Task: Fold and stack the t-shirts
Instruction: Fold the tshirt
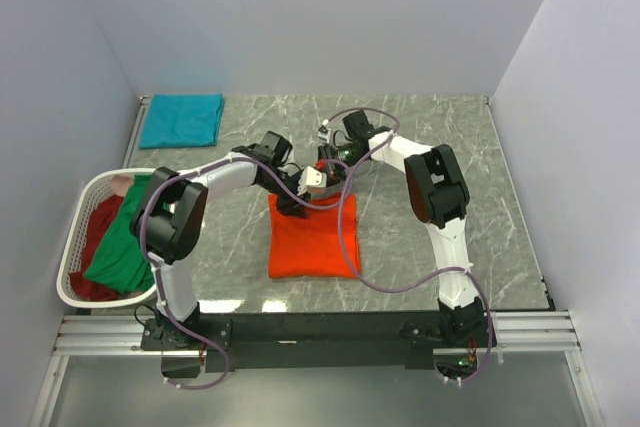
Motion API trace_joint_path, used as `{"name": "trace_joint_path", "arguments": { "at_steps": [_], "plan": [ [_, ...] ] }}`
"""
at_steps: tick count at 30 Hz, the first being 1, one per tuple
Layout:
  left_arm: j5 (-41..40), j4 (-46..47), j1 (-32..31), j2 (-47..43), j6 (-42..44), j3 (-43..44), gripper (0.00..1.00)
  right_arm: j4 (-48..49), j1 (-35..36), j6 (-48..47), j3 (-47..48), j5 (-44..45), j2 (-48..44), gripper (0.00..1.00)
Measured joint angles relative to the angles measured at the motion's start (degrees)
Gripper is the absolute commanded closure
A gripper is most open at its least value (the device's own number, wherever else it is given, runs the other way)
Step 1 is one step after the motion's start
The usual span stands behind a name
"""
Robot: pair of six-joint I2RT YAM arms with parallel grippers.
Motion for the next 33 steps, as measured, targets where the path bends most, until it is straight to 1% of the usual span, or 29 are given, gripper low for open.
{"name": "trace_joint_path", "arguments": {
  "at_steps": [3,9,12,15,16,23,30,33],
  "plan": [
    [-0.35,-1.16,-0.52,0.98,0.68,1.49,0.56,-0.04,0.15,-0.02,0.0,-0.5,0.0,0.89],
    [-1.68,-4.83,-1.81,4.0,2.71,5.2,0.63,-0.44,0.37,0.0,-0.04,-1.6,0.0,0.89],
    [-2.43,-6.29,-2.6,4.94,3.3,5.7,0.64,-0.66,0.39,-0.02,-0.22,-2.16,0.0,0.9],
    [-3.48,-7.74,-3.19,5.33,3.98,5.84,0.73,-1.36,0.55,-0.09,-0.5,-2.49,0.0,0.9],
    [-3.76,-8.35,-3.39,5.64,4.2,6.21,0.81,-1.51,0.61,-0.17,-0.57,-2.54,0.0,0.9],
    [-4.26,-8.94,-3.69,5.99,4.04,6.67,0.99,-3.06,1.53,-2.34,-0.76,-2.47,0.7,0.92],
    [-4.24,-9.35,-3.69,3.74,3.5,6.69,0.99,-6.16,2.01,-5.57,-0.74,-1.09,4.74,0.94],
    [-4.31,-9.97,-3.74,2.23,3.52,6.75,0.99,-6.95,2.01,-6.23,-0.74,-1.46,5.03,0.94]
  ]
}}
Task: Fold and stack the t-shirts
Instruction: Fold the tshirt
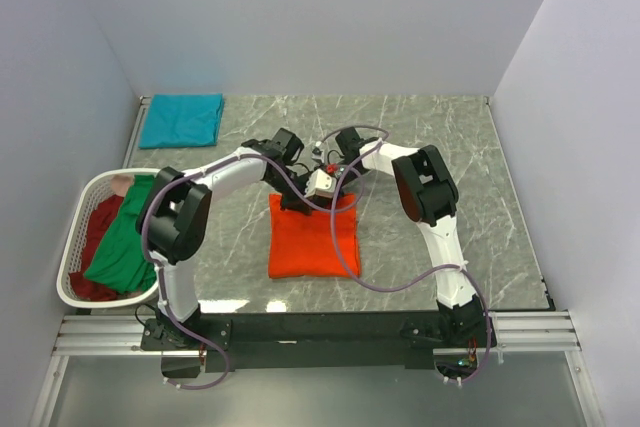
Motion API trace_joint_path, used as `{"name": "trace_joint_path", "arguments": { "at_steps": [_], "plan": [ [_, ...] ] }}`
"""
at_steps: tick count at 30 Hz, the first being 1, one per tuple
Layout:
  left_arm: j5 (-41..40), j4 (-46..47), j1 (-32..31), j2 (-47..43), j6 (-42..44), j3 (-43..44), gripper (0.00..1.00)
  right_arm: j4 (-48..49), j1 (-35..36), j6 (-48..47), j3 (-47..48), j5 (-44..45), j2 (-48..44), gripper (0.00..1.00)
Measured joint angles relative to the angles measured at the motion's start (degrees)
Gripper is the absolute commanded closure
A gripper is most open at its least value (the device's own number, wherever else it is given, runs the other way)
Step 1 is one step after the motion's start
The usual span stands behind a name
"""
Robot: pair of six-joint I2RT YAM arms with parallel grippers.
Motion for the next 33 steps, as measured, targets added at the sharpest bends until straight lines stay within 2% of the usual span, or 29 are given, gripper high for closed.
{"name": "trace_joint_path", "arguments": {
  "at_steps": [21,33],
  "plan": [
    [-4.52,2.67,1.79,-0.46,-0.63,6.36,0.99,0.66,-0.02,-0.66,-1.6,-1.9,0.0,0.95],
    [-10.54,21.44,1.44,-2.73,-1.07,-9.18,0.99,-1.55,0.0,-2.03,0.37,0.31,-0.02,0.91]
  ]
}}
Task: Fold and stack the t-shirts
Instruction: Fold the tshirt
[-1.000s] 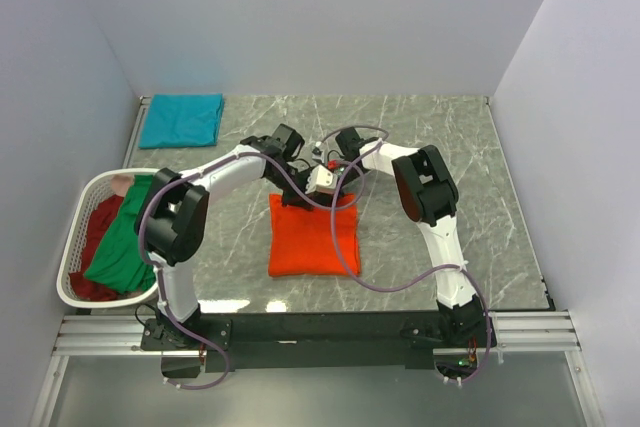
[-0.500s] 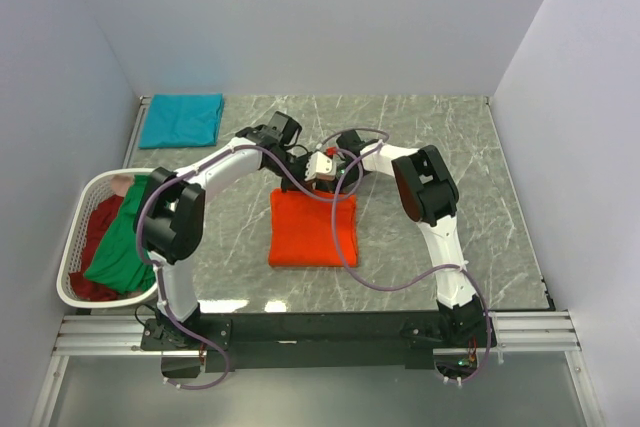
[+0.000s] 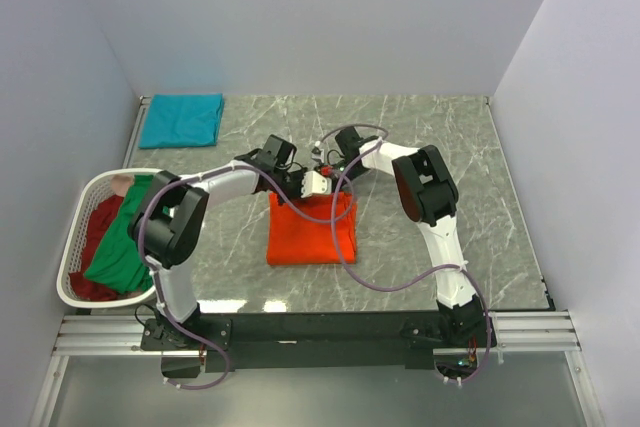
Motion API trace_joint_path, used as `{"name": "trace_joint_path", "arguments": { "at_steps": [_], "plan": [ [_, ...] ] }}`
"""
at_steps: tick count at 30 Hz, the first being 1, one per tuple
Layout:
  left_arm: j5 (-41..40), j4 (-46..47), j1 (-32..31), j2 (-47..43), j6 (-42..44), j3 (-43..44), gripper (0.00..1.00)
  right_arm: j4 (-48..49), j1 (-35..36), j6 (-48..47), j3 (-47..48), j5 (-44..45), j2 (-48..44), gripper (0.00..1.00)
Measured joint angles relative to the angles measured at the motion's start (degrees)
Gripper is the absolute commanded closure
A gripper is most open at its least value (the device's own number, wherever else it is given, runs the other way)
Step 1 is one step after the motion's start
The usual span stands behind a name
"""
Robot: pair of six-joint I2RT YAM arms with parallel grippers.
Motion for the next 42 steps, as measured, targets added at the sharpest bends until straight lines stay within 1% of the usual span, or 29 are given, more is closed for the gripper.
{"name": "trace_joint_path", "arguments": {
  "at_steps": [4,7,10,11,14,15,16,17,20,22,23,25,30,31,32,34,36,39,42],
  "plan": [
    [-1.77,4.98,-0.7,-3.19,-0.02,-4.39,0.99,-0.5,0.0,-1.16,1.16,2.32,-0.5,0.87],
    [-2.27,7.98,-1.36,-5.66,0.07,-6.54,0.99,-0.52,0.0,-1.99,1.16,4.94,-1.81,0.82],
    [-2.47,10.34,-1.9,-8.31,0.59,-8.94,0.98,-0.55,-0.02,-3.02,1.22,7.63,-3.19,0.71],
    [-2.51,10.95,-2.08,-9.03,0.79,-9.66,0.95,-0.57,-0.02,-3.41,1.36,8.66,-3.69,0.63],
    [-2.54,12.35,-2.56,-10.47,1.84,-11.1,0.89,-0.85,-0.09,-4.61,2.84,11.89,-4.85,0.53],
    [-2.62,12.85,-2.64,-10.64,1.95,-11.41,0.86,-1.14,-0.15,-4.87,3.56,12.9,-5.22,0.51],
    [-2.86,13.44,-2.75,-10.71,2.03,-11.67,0.82,-1.4,-0.26,-5.4,4.44,13.79,-5.53,0.5],
    [-3.23,13.86,-2.8,-10.69,2.1,-11.74,0.75,-1.53,-0.42,-5.9,5.25,14.67,-5.84,0.44],
    [-4.83,16.09,-2.78,-10.67,1.77,-11.93,0.64,-1.95,-1.49,-7.56,7.3,16.74,-7.04,0.42],
    [-5.05,16.83,-2.14,-10.47,-0.09,-11.08,0.61,-2.54,-2.93,-8.96,7.98,17.51,-8.2,0.41],
    [-4.63,16.0,-1.51,-10.16,-1.36,-9.7,0.59,-3.1,-3.85,-9.97,8.04,17.64,-8.98,0.41],
    [-2.78,12.24,0.76,-8.72,-4.42,-4.39,0.59,-4.57,-5.73,-11.63,8.04,17.75,-10.49,0.41],
    [6.16,-2.73,9.6,-3.78,-14.21,15.89,0.57,-8.17,-9.84,-17.35,6.19,18.1,-15.56,0.4],
    [7.8,-5.38,11.28,-2.97,-16.52,18.86,0.55,-8.35,-10.14,-18.08,4.68,18.25,-16.83,0.34],
    [9.4,-8.04,12.9,-2.32,-18.47,20.83,0.56,-8.92,-10.25,-18.82,3.17,18.36,-17.94,0.34],
    [11.8,-12.15,15.41,-1.33,-23.02,22.03,0.56,-10.12,-10.03,-19.78,1.27,18.38,-18.88,0.34],
    [13.14,-15.61,17.03,0.04,-28.04,21.29,0.55,-11.26,-9.66,-20.57,0.33,18.45,-18.71,0.34],
    [13.31,-19.34,17.81,2.97,-33.79,18.62,0.54,-12.11,-9.4,-20.76,-0.66,18.56,-18.18,0.34],
    [13.25,-22.47,17.86,6.69,-37.57,17.97,0.54,-12.37,-9.29,-20.72,-1.03,18.62,-17.75,0.36]
  ]
}}
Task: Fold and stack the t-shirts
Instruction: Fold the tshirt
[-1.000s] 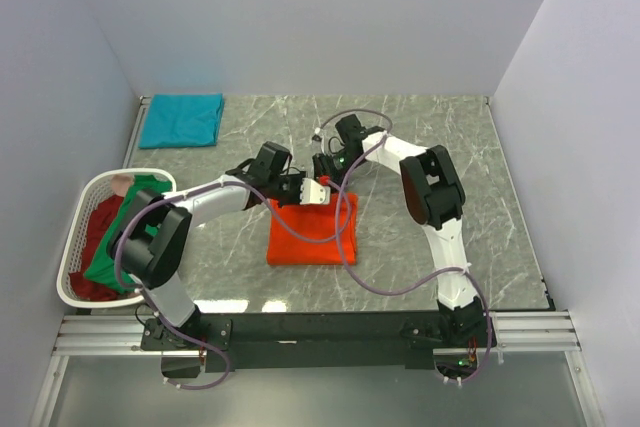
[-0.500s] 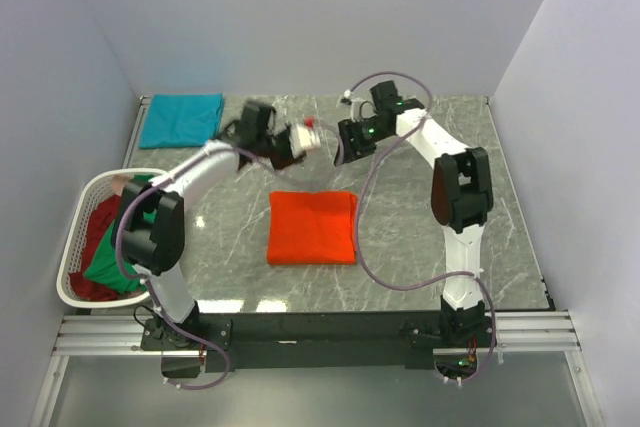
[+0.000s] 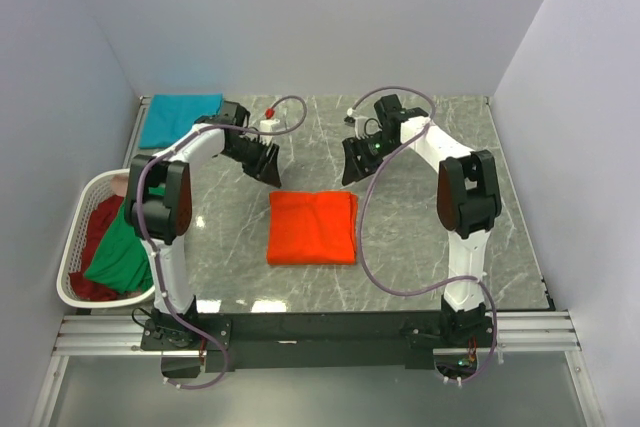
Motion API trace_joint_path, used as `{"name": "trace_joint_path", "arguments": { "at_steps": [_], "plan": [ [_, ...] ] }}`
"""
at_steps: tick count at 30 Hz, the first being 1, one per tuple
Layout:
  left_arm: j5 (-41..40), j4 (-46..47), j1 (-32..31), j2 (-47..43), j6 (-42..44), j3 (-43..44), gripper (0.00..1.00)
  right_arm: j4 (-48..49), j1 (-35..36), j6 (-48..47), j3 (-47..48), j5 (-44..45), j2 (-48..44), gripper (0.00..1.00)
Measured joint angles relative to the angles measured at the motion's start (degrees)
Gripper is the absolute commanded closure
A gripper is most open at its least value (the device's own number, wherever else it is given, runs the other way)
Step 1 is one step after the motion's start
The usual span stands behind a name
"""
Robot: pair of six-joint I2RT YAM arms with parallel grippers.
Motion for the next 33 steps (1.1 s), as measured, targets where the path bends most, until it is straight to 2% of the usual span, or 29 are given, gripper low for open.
{"name": "trace_joint_path", "arguments": {
  "at_steps": [6,19,24,29,33],
  "plan": [
    [0.09,-2.23,0.04,3.52,-4.2,0.0,0.54,-0.35,0.15,-0.04,-0.02,0.02,1.38,0.36],
    [0.0,-2.62,0.04,3.58,-5.53,-0.61,0.55,-1.44,1.31,-0.17,-1.99,0.2,4.17,0.36],
    [-0.04,-2.38,0.04,3.61,-5.68,-1.05,0.57,-1.14,1.42,0.07,-1.99,0.24,4.22,0.45],
    [-0.2,-2.34,0.04,3.65,-5.86,-1.53,0.57,-1.14,1.42,0.44,-1.95,0.02,4.22,0.46],
    [-0.2,-1.97,0.04,3.69,-5.99,-1.53,0.6,-1.14,1.46,0.59,-1.92,-0.33,4.22,0.51]
  ]
}}
